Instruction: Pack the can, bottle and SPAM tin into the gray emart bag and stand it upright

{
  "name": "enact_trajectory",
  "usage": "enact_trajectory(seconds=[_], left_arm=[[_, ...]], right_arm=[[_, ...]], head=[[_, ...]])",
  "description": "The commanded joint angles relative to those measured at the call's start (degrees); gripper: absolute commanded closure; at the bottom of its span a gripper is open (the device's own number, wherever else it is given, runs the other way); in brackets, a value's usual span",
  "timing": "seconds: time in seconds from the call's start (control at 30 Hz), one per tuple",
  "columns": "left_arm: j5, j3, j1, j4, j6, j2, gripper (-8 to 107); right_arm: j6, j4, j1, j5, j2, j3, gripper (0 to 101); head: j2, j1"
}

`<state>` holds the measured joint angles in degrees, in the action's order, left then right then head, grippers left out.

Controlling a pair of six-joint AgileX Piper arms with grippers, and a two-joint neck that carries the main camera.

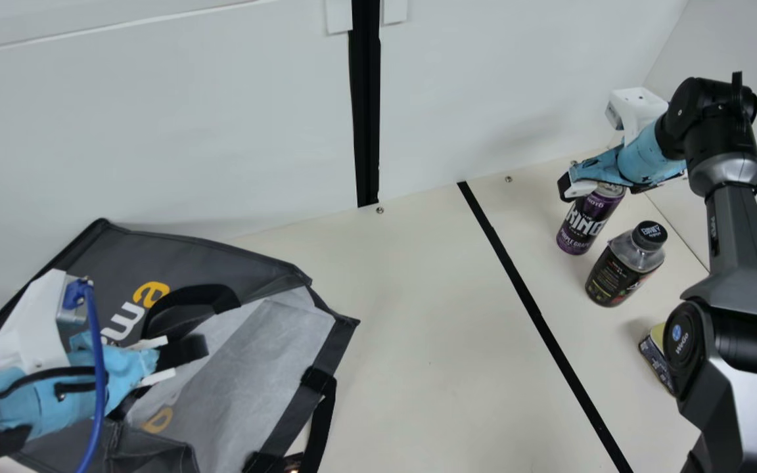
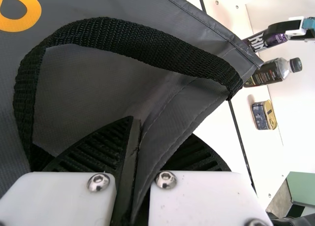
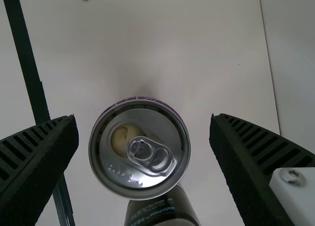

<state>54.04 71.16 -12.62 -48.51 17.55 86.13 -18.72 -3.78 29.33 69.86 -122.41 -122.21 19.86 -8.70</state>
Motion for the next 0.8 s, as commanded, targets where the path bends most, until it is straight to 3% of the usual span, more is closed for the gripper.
enact_trajectory(seconds=[0.0,0.03,0.5,0.77], left_arm=[[0.0,0.0,0.0,0.0,0.0,0.0,107],[0.0,0.0,0.0,0.0,0.0,0.0,107],[0.0,0.0,0.0,0.0,0.0,0.0,107],[0.0,0.0,0.0,0.0,0.0,0.0,107]], right_arm=[[-0.2,-0.1,-0.1,0.0,-0.3,-0.1,6],[-0.2,-0.1,-0.1,0.0,-0.5,0.0,6],[-1.6,-1.2,0.2,0.0,-1.0,0.4,100],[-3.0,-2.2,0.1,0.0,0.2,0.7,101]], head=[[0.1,-1.3],[0.1,-1.3],[0.1,-1.3],[0.1,-1.3]])
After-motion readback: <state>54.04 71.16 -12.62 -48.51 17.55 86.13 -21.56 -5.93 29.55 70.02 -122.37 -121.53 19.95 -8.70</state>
